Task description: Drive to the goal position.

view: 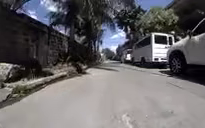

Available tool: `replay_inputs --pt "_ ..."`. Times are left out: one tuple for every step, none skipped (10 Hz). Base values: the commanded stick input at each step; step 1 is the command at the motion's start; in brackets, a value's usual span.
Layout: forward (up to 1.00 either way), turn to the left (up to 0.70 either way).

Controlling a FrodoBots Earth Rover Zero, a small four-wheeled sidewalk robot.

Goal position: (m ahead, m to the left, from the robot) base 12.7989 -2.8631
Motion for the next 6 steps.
replay_inputs --pt "1.0 0.04" --pt "1.0 -0.4" --pt "1.0 -0.4" --pt "1.0 -0.39" --pt "1.0 0.0" --pt "1.0 0.02"
